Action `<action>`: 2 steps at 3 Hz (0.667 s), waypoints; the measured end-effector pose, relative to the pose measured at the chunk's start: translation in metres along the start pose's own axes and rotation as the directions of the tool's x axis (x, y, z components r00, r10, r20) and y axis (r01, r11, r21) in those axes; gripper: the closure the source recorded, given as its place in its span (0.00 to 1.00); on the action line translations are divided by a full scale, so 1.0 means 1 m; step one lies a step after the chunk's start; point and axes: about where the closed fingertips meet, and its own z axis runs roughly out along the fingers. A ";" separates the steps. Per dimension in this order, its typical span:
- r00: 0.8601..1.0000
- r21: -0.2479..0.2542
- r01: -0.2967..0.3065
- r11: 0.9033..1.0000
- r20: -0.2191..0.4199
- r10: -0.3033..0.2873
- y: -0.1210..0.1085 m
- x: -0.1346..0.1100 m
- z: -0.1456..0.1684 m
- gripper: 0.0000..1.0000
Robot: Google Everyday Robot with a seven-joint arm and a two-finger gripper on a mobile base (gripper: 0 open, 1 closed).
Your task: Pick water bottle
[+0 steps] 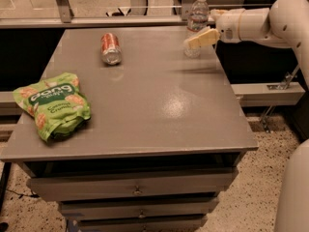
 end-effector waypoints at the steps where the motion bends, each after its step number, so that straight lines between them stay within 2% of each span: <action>1: 1.000 -0.026 -0.009 1.000 0.015 0.010 0.006 0.001 0.015 0.18; 2: 1.000 -0.034 -0.005 0.999 0.024 0.006 0.007 0.000 0.017 0.41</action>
Offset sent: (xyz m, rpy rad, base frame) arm 0.0031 0.0108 -0.0022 0.0257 -0.0089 0.0360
